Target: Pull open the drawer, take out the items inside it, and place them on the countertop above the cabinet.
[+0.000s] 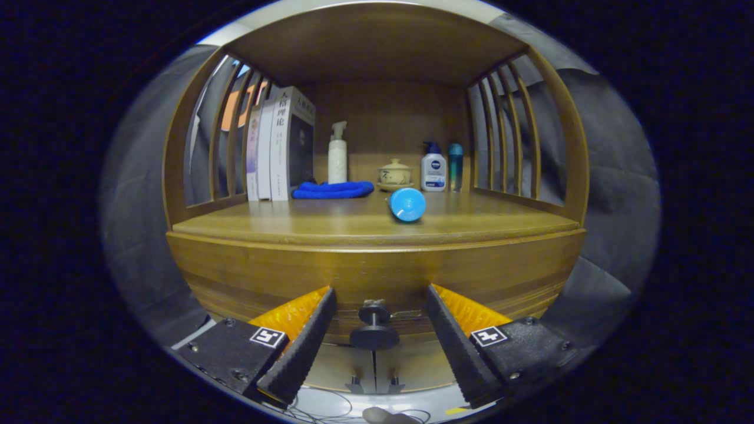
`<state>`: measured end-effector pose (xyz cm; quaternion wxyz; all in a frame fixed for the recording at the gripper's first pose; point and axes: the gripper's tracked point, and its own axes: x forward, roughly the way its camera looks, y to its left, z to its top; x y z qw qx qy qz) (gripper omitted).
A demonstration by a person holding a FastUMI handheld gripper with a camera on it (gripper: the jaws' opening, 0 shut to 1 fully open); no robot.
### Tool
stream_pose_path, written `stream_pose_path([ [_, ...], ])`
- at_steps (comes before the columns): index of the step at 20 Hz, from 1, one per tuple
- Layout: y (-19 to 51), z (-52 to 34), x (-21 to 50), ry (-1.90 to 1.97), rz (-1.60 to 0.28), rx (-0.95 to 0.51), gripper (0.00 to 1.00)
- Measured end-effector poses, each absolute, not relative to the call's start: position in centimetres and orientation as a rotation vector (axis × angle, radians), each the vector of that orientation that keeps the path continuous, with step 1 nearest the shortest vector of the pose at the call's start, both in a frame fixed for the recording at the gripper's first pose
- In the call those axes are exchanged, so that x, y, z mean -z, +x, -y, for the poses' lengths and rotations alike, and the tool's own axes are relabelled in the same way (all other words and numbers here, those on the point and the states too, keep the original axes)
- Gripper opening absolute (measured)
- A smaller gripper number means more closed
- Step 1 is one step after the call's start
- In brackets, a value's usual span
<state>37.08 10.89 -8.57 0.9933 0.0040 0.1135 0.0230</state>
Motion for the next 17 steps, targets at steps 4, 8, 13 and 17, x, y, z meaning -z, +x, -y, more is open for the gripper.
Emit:
stream_pose_path([
  [4, 31.2, -6.9, 6.3, 0.051, -0.138, -0.034, 1.0],
  [8, 24.0, -2.6, 4.9, 0.059, -0.027, 0.002, 1.0],
  [13, 18.3, -0.5, 4.1, 0.101, 0.026, -0.018, 0.99],
  [17, 16.3, -1.3, 1.4, 0.13, 0.055, -0.088, 0.99],
])
